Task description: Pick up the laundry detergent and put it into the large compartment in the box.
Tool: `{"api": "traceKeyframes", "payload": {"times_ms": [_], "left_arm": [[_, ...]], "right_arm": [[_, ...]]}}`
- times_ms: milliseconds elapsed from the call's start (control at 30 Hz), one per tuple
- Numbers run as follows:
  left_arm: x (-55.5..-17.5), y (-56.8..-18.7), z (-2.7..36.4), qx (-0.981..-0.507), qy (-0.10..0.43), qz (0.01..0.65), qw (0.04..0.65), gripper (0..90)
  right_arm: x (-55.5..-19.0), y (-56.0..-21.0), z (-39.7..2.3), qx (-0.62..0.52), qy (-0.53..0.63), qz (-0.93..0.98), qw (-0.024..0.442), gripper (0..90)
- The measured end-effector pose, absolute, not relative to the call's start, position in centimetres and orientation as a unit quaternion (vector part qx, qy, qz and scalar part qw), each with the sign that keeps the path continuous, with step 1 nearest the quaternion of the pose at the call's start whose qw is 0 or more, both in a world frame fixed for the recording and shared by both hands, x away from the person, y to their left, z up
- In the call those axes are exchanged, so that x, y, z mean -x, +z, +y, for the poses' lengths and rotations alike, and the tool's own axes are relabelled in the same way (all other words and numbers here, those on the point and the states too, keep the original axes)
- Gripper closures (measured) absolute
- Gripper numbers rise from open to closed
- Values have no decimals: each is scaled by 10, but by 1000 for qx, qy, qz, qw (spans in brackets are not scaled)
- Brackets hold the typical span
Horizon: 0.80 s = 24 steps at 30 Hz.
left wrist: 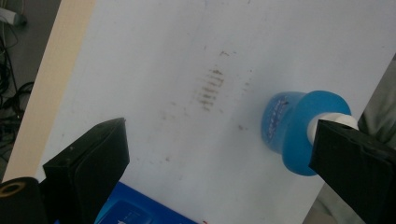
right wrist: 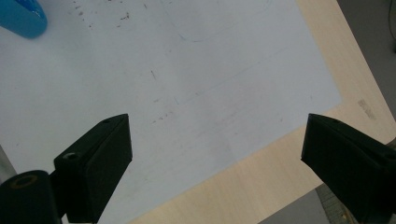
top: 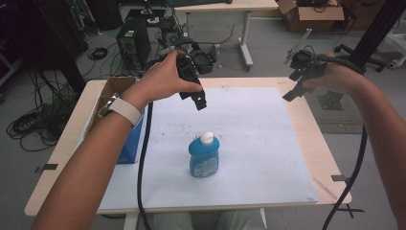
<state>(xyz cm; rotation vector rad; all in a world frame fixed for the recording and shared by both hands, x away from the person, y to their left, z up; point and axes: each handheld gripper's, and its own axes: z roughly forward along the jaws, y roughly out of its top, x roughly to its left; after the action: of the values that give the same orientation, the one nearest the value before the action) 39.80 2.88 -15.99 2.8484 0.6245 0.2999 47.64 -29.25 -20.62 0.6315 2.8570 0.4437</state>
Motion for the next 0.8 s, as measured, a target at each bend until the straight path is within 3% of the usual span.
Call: {"api": "traceKeyframes", "payload": {"times_ms": [67,800], "left_arm": [[-392,-158,29,-967,99,210,110,80],[-346,-151,17,-972,71,193,116,75]], "right_arm": [[-476,-206,-293,-216,149,961,91,71],[-463,-211,-282,-201,133,967,85,95]]}}
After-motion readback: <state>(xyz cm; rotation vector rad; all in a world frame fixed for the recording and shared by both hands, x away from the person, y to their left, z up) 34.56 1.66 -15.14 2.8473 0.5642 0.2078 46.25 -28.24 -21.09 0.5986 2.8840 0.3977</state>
